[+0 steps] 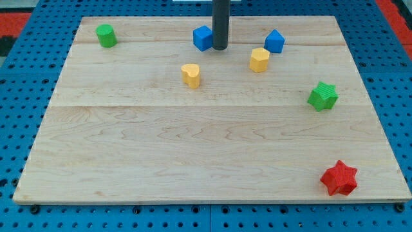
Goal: Place the blue triangle parallel to green star
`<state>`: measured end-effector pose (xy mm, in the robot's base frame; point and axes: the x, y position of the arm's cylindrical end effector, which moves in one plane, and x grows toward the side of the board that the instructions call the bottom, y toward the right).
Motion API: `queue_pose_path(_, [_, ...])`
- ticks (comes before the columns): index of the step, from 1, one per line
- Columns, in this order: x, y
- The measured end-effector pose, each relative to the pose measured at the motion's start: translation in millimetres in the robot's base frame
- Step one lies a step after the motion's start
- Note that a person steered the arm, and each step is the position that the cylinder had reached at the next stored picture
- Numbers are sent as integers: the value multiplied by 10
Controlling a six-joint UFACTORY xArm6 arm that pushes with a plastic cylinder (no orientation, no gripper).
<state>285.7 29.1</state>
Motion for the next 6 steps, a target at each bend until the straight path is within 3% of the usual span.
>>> queue_pose_path(2, [-448, 1017])
queue_pose_path(5, [589, 1247])
queue_pose_path(6, [968, 884])
